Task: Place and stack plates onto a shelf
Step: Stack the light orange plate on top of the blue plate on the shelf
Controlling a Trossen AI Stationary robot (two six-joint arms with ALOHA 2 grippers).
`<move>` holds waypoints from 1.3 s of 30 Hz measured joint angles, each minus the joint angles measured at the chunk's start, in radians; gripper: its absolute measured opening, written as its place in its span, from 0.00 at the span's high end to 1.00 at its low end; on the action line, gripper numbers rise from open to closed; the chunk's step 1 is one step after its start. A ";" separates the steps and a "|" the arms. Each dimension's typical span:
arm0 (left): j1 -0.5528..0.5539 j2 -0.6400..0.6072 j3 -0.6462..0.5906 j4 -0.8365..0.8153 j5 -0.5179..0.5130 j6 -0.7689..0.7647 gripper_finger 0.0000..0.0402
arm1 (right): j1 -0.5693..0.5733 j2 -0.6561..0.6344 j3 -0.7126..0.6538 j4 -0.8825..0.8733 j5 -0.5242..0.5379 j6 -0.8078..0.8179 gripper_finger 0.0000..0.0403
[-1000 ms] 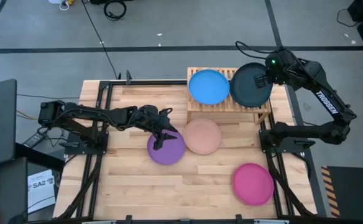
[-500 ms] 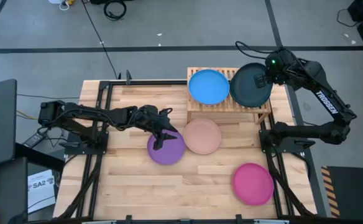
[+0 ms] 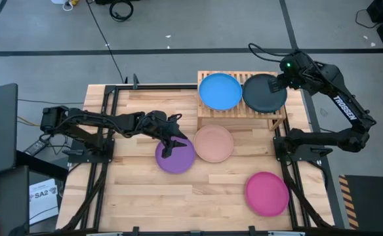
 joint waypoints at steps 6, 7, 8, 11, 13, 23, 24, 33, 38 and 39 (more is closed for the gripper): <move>0.000 0.000 0.000 0.000 0.000 0.000 0.61 | 0.000 0.000 0.000 0.000 0.000 0.000 0.55; 0.000 0.000 0.000 0.000 0.000 0.000 0.61 | 0.000 0.000 0.000 0.000 0.001 0.000 0.54; 0.000 0.000 0.000 0.000 0.000 0.000 0.61 | 0.000 0.000 0.000 0.000 0.000 0.000 0.53; 0.000 0.000 0.000 0.000 0.000 0.000 0.61 | 0.000 0.000 0.000 0.000 0.001 0.000 0.51; 0.000 0.000 0.000 0.000 0.000 0.000 0.61 | 0.000 0.000 0.000 0.000 0.001 0.000 0.50; 0.000 0.000 0.000 0.000 0.000 0.000 0.61 | 0.000 0.000 0.000 -0.014 0.001 -0.003 0.49; 0.000 0.000 0.000 0.000 0.000 0.000 0.61 | 0.000 0.000 0.000 -0.019 0.001 -0.003 0.49; 0.000 0.000 0.000 0.000 0.000 0.000 0.61 | 0.010 -0.008 0.000 -0.095 -0.051 0.000 0.49; 0.000 0.000 0.000 0.000 0.000 0.001 0.61 | 0.075 -0.049 0.000 -0.095 -0.061 0.021 0.49; 0.000 0.000 0.000 0.000 0.000 0.000 0.61 | 0.091 -0.061 0.000 -0.095 -0.076 0.030 0.49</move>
